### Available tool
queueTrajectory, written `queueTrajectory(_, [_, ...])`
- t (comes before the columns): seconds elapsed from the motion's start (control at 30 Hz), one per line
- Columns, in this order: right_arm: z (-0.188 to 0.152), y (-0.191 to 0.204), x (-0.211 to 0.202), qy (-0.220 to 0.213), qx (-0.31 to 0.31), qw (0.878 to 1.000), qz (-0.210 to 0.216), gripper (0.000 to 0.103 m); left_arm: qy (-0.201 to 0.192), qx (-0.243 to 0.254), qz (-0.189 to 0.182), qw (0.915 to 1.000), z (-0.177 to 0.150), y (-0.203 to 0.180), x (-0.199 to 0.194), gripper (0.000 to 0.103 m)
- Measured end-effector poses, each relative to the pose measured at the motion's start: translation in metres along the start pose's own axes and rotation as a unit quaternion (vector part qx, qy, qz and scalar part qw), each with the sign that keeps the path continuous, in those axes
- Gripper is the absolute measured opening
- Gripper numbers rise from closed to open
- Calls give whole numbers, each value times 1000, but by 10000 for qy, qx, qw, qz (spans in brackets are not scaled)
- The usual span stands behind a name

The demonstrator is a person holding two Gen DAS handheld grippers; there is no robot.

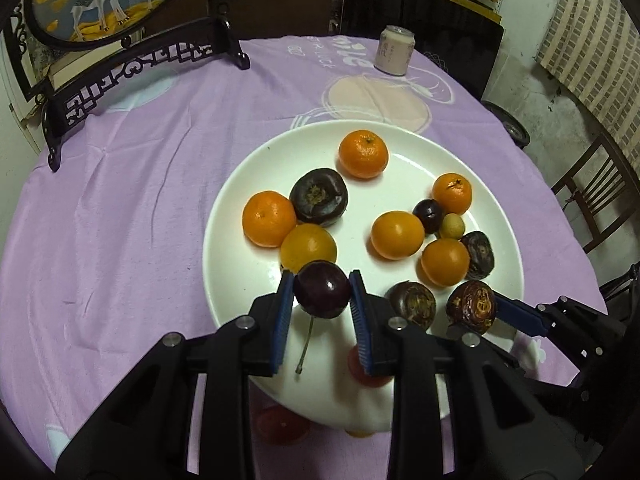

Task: Organize fruits
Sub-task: 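Place the cherry on the plate with the left tool while the right tool places the brown plum, then grasp a small yellow plum with the right tool while the left tool grasps a red tomato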

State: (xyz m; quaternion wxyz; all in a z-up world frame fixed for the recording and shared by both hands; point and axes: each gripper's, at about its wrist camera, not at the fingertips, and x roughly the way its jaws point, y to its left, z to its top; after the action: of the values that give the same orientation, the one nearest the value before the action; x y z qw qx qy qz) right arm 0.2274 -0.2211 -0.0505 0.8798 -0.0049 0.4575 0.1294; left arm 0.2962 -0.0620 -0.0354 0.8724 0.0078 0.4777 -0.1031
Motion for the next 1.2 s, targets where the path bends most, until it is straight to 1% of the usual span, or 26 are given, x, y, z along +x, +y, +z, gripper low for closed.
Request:
queueTrajectory(0.07, [1,1,1,37,-6,10000,-10,41,36,1,45,10000,0,0,4,29])
queueTrajectory(0.1, [1,2,0,46,-11,10000,-28,48,7,0,69,10000,-1,0,2,32])
queueTrajectory(0.13, [2,3,-3,13,-13,10000,-52,53,-16,-3,67,10000,-1,0,-1,50])
queueTrajectory(0.17, [1,4,-12,-111,-24,9999,-85,58,-114,-32,46,9999,-1,1,-9,71])
queueTrajectory(0.2, [0,5,-18,-189,-43,9998,-109,58,-218,-56,50,9997,-1,2,-15,75])
queueTrajectory(0.27, [-5,8,-37,-352,-83,9993,-114,58,-574,-50,148,9982,-6,6,-41,75])
queueTrajectory(0.37, [-22,12,-57,-436,-25,9990,-4,58,-798,-230,33,9965,-22,16,-66,75])
queueTrajectory(0.47, [-42,16,-66,-363,37,9992,140,58,-823,-364,9,9959,-50,29,-79,76])
queueTrajectory(0.5, [-50,18,-67,-302,79,9992,253,58,-814,-407,32,9958,-65,35,-82,76])
queueTrajectory(0.53, [-55,21,-67,-245,98,9991,337,58,-795,-432,47,9959,-72,39,-82,76])
queueTrajectory(0.57, [-61,26,-65,-151,86,9989,430,58,-749,-478,74,9960,-85,44,-82,76])
queueTrajectory(0.67, [-70,44,-56,62,-33,9988,494,58,-538,-642,67,9965,-113,61,-80,76])
queueTrajectory(0.73, [-72,58,-50,152,-119,9984,535,58,-425,-756,69,9962,-127,72,-79,76])
queueTrajectory(0.8, [-72,71,-43,204,-208,9978,597,58,-400,-837,110,9956,-136,82,-83,76])
queueTrajectory(0.9, [-66,87,-33,199,-331,9978,536,58,-487,-912,129,9946,-145,93,-92,76])
queueTrajectory(1.03, [-56,98,-19,195,-427,9981,403,58,-604,-1022,110,9929,-151,104,-101,77])
queueTrajectory(1.1, [-53,98,-13,172,-375,9987,302,47,-617,-1077,95,9922,-153,109,-104,77])
queueTrajectory(1.2, [-48,98,-6,160,-340,9991,211,46,-624,-1096,79,9920,-156,113,-105,77])
